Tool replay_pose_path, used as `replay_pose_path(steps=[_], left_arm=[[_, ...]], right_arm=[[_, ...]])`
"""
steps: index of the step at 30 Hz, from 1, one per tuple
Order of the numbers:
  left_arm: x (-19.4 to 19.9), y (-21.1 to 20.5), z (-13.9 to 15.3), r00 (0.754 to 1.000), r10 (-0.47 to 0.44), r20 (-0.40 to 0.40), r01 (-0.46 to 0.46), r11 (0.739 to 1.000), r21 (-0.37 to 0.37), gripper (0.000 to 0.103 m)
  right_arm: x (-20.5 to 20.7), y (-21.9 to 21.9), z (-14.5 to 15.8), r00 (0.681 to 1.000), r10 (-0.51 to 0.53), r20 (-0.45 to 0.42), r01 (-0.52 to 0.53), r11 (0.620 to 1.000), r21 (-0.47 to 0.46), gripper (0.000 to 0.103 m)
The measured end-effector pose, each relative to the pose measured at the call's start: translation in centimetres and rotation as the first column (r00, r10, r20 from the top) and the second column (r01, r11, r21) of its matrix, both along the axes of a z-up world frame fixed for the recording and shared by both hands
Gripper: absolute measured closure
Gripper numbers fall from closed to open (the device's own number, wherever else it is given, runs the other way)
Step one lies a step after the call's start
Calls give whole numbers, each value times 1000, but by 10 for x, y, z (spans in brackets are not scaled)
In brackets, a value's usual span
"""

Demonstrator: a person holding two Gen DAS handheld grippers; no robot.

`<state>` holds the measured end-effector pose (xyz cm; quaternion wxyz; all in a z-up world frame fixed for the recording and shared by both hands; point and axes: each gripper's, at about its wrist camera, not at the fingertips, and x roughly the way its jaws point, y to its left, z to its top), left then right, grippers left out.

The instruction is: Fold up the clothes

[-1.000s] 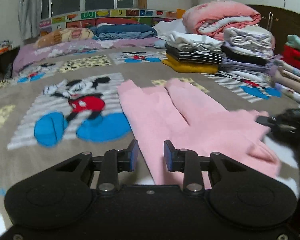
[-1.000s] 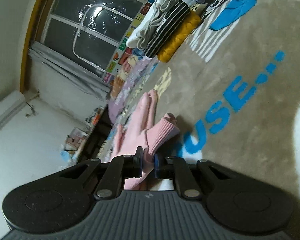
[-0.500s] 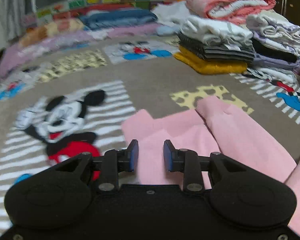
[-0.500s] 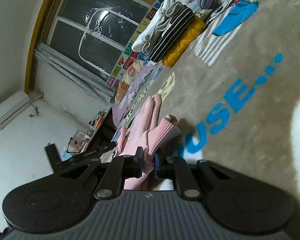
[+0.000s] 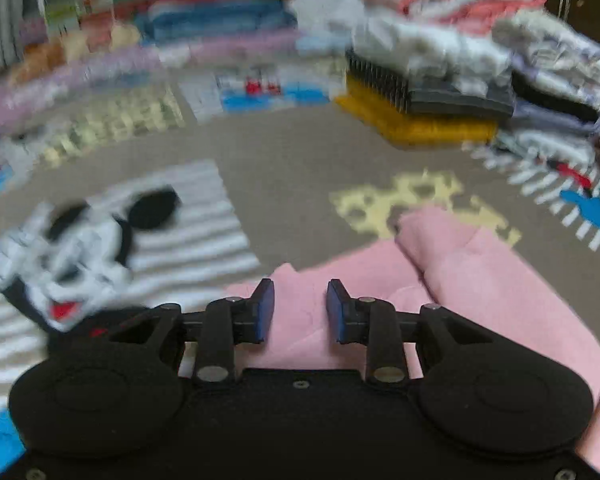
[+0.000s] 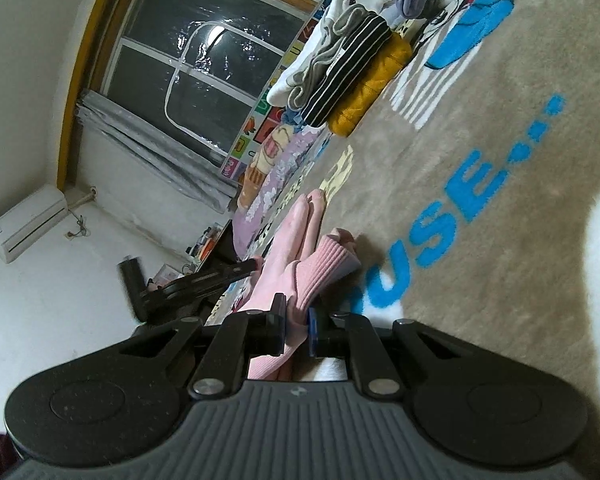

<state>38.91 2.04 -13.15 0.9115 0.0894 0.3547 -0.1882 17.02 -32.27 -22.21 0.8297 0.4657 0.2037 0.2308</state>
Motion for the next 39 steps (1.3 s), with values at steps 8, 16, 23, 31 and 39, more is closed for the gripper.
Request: replay_pose_path(steps=[8, 16, 23, 31, 39], left_arm=[[-42, 11, 32, 998, 31, 63, -31, 1000, 5, 74], [-176, 47, 37, 974, 183, 134, -172, 981, -91, 66], [-284, 25, 22, 968, 125, 218, -118, 992, -43, 69], [-303, 0, -20, 978, 49, 204, -70, 993, 93, 75], [-316, 13, -3, 966, 12, 257, 3, 998, -59, 75]], right_arm=[[-1, -1, -2, 1000, 13, 15, -13, 1000, 6, 91], [-2, 0, -1, 1000, 11, 13, -11, 1000, 5, 91], [-2, 1, 0, 1000, 9, -3, -9, 1000, -6, 92], [1, 4, 6, 998, 6, -60, -9, 999, -46, 94], [15, 3, 46, 997, 7, -79, -14, 996, -88, 91]])
